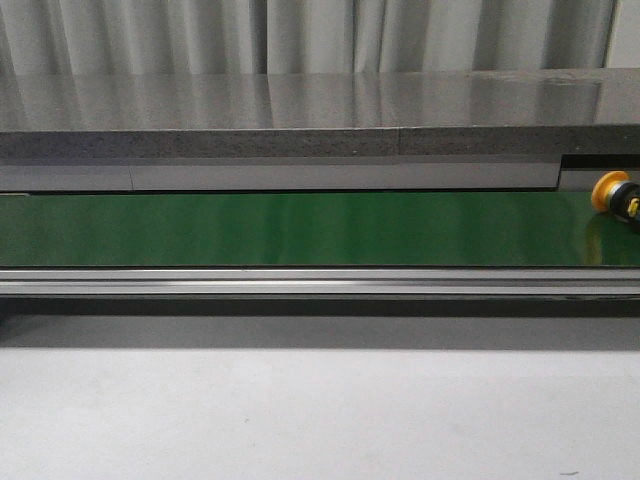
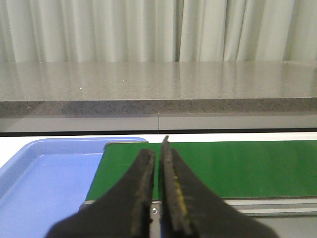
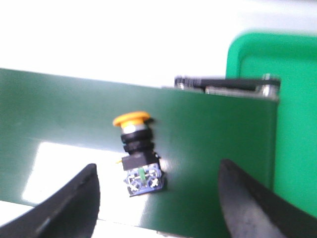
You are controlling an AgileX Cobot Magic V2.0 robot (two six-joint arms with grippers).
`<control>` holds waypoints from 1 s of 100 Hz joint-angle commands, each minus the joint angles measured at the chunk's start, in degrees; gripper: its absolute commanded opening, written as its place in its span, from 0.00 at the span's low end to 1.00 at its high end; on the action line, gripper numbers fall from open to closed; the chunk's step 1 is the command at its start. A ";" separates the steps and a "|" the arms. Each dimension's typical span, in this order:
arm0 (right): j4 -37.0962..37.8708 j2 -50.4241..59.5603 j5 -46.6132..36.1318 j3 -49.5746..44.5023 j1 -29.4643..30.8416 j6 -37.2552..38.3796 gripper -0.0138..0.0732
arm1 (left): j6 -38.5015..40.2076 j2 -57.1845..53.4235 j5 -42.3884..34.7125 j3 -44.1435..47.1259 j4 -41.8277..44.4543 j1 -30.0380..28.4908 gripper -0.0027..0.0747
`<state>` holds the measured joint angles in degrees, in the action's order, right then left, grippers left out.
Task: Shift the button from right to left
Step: 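Carry the button over the conveyor belt with the right gripper, then lower the button onto the belt and open the right gripper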
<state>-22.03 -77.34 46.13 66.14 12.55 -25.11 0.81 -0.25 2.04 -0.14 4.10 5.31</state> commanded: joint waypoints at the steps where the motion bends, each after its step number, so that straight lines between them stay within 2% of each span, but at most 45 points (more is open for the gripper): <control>1: -1.82 6.14 -3.68 1.19 -1.33 -2.48 0.71 | 0.66 -2.13 -4.58 2.36 -0.47 0.33 0.04; 14: -1.54 12.24 -7.45 -0.61 -3.26 -3.97 0.71 | 0.66 -2.13 -4.58 2.36 -0.47 0.33 0.04; 28: -0.08 19.85 -14.90 -7.01 -3.61 -4.82 0.71 | 0.66 -2.13 -4.58 2.36 -0.47 0.33 0.04; 47: -0.08 31.64 -29.82 -21.88 -5.20 -7.06 0.71 | 0.66 -2.13 -4.58 2.36 -0.47 0.33 0.04; 75: 0.03 48.00 -46.13 -40.11 -13.95 -8.45 0.71 | 0.66 -2.13 -4.58 2.36 -0.47 0.33 0.04; 86: 0.03 52.30 -46.13 -42.95 -14.41 -8.45 0.71 | 0.66 -2.13 -4.58 2.36 -0.47 0.33 0.04; 100: -0.03 55.25 -40.72 -43.65 -14.41 -8.45 0.71 | 0.66 -2.13 -4.58 2.36 -0.47 0.33 0.04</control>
<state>-21.83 -23.19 6.61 21.22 -1.76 -33.07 0.81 -0.25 2.04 -0.14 4.10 5.31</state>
